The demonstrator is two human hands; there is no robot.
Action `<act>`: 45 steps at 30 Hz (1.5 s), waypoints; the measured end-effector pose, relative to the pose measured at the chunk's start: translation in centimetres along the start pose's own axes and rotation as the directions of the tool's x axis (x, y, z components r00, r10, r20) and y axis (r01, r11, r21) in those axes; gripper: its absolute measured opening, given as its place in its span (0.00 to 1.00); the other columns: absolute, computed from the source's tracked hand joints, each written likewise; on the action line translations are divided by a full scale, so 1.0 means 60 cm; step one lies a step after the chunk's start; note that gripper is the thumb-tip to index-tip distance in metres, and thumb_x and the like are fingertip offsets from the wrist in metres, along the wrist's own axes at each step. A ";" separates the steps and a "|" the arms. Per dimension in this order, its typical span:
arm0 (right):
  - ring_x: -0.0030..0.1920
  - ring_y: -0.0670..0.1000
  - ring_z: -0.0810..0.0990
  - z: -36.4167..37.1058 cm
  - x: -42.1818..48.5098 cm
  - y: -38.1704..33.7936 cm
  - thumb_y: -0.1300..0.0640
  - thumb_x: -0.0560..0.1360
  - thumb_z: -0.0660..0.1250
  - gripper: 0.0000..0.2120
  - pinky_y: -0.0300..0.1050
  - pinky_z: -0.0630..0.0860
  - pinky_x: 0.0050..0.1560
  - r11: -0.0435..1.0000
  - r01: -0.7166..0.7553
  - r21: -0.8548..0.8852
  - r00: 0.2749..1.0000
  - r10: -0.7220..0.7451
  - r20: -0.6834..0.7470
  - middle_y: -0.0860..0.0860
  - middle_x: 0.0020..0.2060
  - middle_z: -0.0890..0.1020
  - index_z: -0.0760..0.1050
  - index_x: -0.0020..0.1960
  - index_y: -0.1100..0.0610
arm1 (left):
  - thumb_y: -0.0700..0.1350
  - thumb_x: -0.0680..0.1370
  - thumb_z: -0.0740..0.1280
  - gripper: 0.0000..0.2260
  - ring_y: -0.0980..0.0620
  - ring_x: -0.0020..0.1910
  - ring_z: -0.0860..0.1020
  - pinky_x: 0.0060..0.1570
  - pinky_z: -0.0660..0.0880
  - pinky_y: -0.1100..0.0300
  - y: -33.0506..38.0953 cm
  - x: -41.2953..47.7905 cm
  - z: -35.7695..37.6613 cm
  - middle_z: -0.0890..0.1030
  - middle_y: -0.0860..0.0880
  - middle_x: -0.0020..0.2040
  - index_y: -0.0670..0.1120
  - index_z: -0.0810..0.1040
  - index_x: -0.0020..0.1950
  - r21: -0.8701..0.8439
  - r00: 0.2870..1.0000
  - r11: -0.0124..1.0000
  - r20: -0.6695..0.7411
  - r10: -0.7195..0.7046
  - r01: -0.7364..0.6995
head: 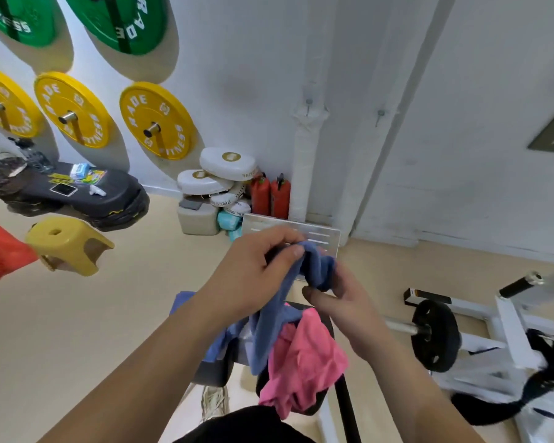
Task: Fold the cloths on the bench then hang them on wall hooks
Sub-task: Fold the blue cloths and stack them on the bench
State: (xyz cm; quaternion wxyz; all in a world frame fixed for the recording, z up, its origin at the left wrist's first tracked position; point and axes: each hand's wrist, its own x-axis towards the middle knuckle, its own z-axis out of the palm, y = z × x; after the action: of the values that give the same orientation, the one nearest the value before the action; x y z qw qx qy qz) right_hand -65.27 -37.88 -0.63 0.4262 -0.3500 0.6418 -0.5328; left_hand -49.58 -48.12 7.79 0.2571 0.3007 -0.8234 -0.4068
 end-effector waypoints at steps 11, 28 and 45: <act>0.42 0.40 0.83 -0.032 -0.032 -0.120 0.63 0.77 0.67 0.13 0.44 0.81 0.45 0.951 0.075 -0.299 0.992 -0.103 -0.079 0.42 0.39 0.86 0.85 0.45 0.47 | 0.46 0.77 0.73 0.07 0.61 0.42 0.81 0.43 0.75 0.70 -0.002 -0.012 -0.003 0.84 0.59 0.43 0.58 0.80 0.50 0.084 0.993 0.996 0.111 -0.039 0.030; 0.46 0.48 0.86 -0.112 -0.064 -0.052 0.61 0.78 0.67 0.11 0.45 0.81 0.47 0.981 -0.117 -0.154 0.915 0.046 -0.402 0.46 0.43 0.87 0.83 0.49 0.47 | 0.37 0.71 0.68 0.13 0.59 0.42 0.82 0.42 0.78 0.64 -0.034 -0.027 0.007 0.86 0.56 0.40 0.55 0.85 0.44 0.119 0.965 0.963 -0.140 -0.224 0.241; 0.42 0.43 0.84 -0.026 -0.072 -0.041 0.60 0.78 0.71 0.08 0.41 0.80 0.47 0.991 0.005 -0.137 0.955 -0.045 -0.292 0.46 0.38 0.86 0.82 0.42 0.50 | 0.36 0.75 0.69 0.15 0.58 0.39 0.82 0.40 0.77 0.67 -0.019 -0.069 0.087 0.84 0.52 0.46 0.55 0.80 0.56 -0.111 0.950 0.961 0.214 -0.225 0.253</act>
State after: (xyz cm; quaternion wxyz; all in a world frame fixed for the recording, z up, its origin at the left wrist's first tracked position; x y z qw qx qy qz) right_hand -65.02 -33.85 2.64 0.2945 -0.3030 0.7282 -0.5397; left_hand -49.92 -43.07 3.31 0.1420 0.3378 -0.7725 -0.5187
